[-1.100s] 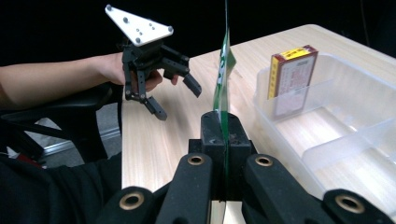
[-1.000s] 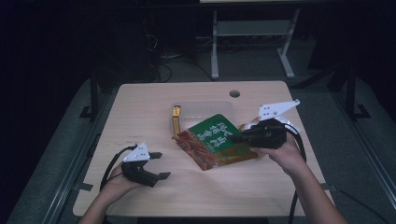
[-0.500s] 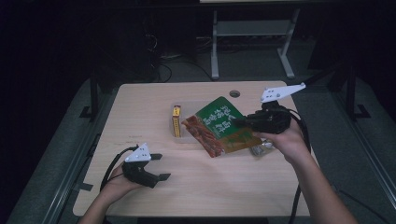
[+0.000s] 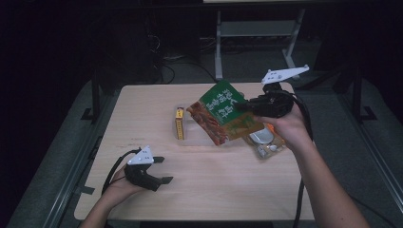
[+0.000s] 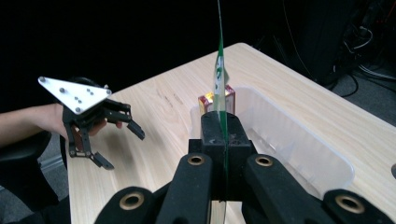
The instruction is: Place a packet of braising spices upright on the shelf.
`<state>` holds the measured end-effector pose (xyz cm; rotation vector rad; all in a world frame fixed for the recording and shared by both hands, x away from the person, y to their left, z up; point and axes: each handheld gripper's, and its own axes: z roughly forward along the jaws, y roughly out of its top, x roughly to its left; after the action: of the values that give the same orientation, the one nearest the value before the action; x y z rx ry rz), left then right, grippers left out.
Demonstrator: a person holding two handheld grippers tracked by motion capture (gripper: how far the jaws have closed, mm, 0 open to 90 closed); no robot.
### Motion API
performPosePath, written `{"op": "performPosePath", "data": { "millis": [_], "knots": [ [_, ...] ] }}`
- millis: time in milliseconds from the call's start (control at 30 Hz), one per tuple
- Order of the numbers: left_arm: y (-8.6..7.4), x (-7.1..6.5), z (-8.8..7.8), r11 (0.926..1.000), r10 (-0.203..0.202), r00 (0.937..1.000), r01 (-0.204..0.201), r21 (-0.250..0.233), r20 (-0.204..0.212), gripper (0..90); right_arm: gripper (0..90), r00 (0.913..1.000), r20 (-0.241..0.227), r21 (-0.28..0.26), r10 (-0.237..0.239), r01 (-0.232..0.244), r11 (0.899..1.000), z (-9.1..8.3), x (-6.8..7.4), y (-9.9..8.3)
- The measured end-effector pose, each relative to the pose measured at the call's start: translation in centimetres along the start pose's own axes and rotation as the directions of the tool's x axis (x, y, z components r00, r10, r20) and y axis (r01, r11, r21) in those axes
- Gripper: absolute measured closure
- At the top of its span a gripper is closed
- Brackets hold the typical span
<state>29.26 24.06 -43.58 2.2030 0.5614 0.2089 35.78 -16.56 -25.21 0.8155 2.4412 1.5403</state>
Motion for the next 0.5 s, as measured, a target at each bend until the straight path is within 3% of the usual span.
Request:
{"op": "performPosePath", "data": {
  "millis": [500],
  "knots": [
    [-0.1,0.1,0.1,1.0,-0.006,1.0,0.006,0.005,0.002,18.7,90.0,0.9992,0.04,0.001,0.006,-0.006,1.0,1.8,-0.6,2.1]
  ]
}}
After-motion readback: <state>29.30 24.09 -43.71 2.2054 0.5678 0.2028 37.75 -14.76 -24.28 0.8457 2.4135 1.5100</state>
